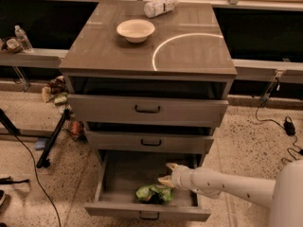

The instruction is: Place green rice chip bag into bottom drawer

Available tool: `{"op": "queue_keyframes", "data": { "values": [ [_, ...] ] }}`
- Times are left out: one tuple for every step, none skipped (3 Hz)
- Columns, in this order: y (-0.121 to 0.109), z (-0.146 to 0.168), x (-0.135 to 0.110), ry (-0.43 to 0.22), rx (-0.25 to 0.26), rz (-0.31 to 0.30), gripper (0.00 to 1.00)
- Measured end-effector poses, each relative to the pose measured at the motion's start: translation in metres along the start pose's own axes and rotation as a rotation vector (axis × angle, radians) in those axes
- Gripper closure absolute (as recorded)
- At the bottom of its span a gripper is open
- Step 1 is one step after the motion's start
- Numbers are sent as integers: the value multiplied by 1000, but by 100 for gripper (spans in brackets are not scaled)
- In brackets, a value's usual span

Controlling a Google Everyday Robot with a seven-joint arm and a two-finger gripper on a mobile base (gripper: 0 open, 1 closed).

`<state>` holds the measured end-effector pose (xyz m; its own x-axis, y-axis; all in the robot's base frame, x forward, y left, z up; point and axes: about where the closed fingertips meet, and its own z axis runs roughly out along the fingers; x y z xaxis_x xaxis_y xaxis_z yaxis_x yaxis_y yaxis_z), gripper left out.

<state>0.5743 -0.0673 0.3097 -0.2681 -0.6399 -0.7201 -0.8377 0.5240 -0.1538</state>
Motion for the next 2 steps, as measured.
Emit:
{"op": "queue_keyframes", "data": {
  "values": [
    [-22,-87,-16,4,-76,-141,88],
    [-23,-88,-16,4,-77,-144,80]
  ]
}}
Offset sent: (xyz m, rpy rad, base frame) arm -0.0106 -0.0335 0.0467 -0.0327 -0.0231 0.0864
